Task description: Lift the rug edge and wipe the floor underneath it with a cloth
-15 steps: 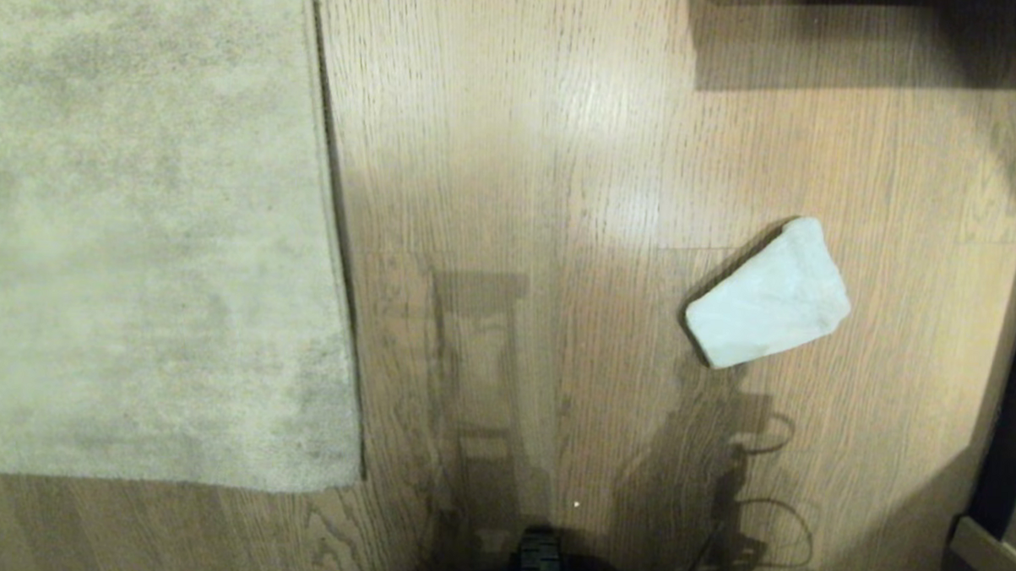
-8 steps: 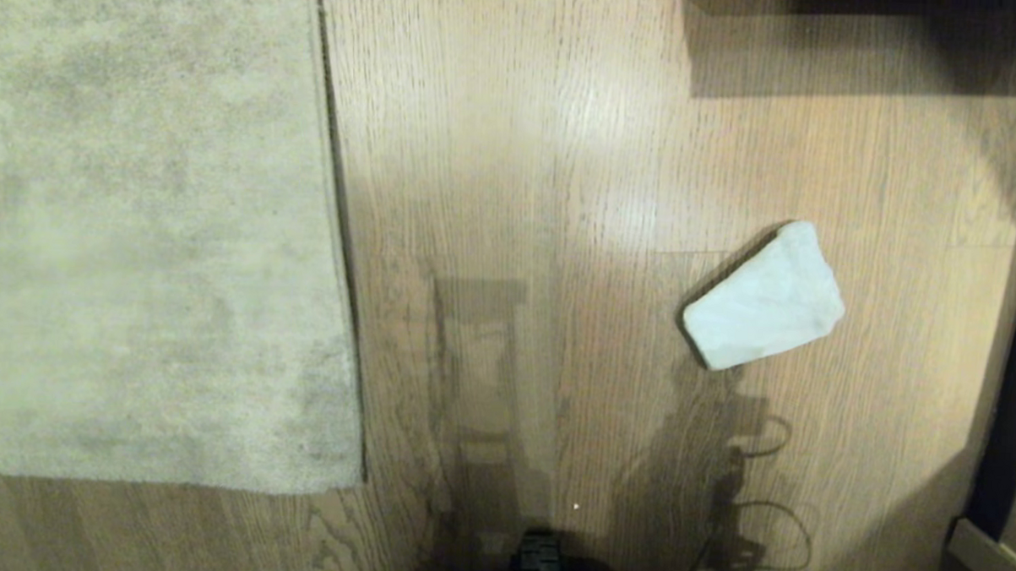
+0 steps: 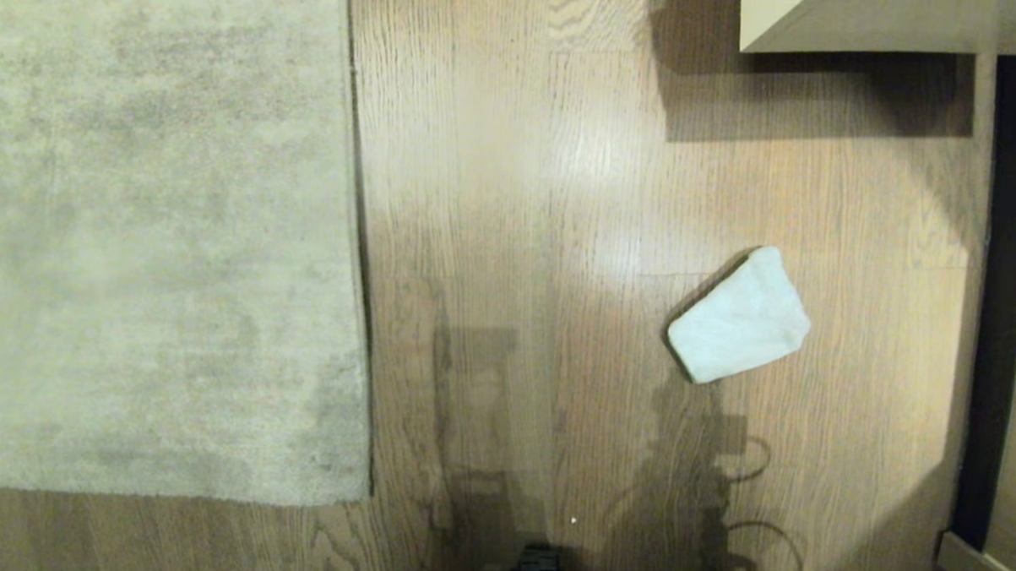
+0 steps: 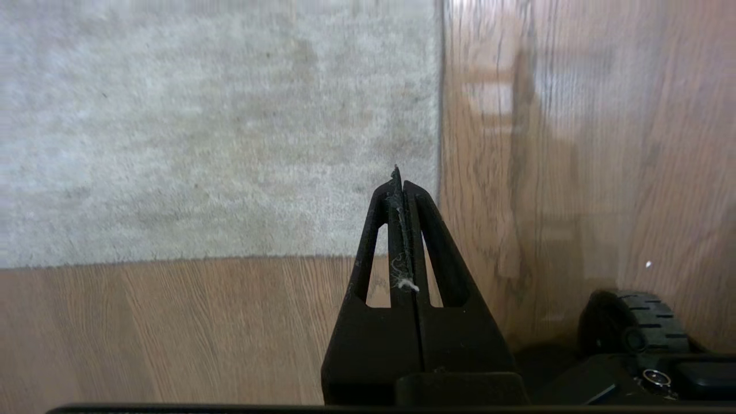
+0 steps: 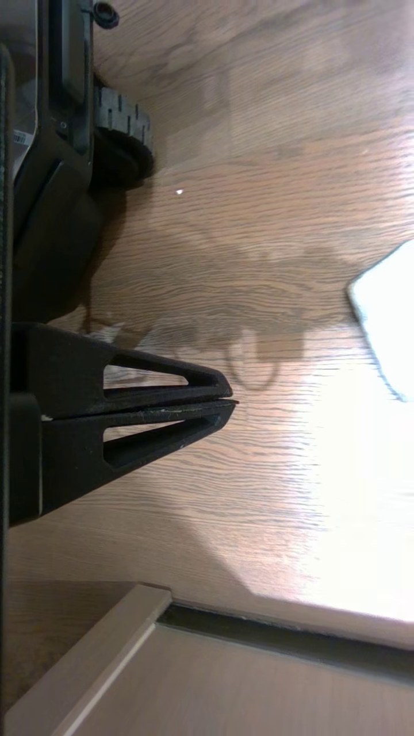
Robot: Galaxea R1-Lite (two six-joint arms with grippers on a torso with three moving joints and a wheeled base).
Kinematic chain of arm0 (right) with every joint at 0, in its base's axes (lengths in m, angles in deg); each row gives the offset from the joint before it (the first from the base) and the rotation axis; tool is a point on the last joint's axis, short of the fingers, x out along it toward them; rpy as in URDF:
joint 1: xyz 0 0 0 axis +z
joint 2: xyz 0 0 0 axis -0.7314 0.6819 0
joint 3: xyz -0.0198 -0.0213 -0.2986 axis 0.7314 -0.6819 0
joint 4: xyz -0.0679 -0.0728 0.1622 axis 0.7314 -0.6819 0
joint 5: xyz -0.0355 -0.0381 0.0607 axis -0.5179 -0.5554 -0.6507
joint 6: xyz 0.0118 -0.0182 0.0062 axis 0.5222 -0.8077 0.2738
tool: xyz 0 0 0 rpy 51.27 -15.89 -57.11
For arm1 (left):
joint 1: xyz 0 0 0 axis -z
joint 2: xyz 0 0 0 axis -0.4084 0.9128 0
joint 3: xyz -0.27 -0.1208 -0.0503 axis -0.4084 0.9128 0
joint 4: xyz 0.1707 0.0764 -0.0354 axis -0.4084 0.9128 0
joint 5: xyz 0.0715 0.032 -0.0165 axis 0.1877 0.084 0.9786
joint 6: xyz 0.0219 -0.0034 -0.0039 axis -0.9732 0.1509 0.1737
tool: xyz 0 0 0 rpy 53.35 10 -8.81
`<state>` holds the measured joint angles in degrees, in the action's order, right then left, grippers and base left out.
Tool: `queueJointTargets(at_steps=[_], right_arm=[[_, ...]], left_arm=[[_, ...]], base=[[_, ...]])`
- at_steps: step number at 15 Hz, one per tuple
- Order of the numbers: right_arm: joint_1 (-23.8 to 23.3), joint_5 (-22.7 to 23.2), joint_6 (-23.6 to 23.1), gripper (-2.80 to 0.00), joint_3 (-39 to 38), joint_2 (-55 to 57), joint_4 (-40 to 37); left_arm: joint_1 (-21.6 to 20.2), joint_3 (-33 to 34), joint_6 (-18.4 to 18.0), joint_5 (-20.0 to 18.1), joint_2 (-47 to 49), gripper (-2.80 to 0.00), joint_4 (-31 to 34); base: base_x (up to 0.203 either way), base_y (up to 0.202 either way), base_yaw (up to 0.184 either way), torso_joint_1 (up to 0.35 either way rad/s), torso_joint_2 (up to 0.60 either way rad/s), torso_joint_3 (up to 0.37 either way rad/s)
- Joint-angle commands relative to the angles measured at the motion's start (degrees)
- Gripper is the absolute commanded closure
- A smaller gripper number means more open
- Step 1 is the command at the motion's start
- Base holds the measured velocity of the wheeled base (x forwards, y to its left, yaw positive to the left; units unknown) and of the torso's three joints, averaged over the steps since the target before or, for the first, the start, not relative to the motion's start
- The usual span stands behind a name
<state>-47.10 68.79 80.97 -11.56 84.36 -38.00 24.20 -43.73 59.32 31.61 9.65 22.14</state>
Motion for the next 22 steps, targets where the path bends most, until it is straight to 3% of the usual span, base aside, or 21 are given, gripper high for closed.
queueJointTargets(at_steps=[1,22], right_arm=[[0.01,-0.01,-0.02,0.00,0.00,0.07,-0.03],[0.01,-0.01,-0.02,0.00,0.00,0.07,0.06]], left_arm=[[-0.01,0.00,0.00,-0.05,0.09,0.00,-0.01],[-0.01,0.00,0.18,0.04,0.09,0.00,-0.01]], base=[[0.000,0.000,0.000,0.007,0.00,0.193],[0.000,0.000,0.000,0.003,0.00,0.202]])
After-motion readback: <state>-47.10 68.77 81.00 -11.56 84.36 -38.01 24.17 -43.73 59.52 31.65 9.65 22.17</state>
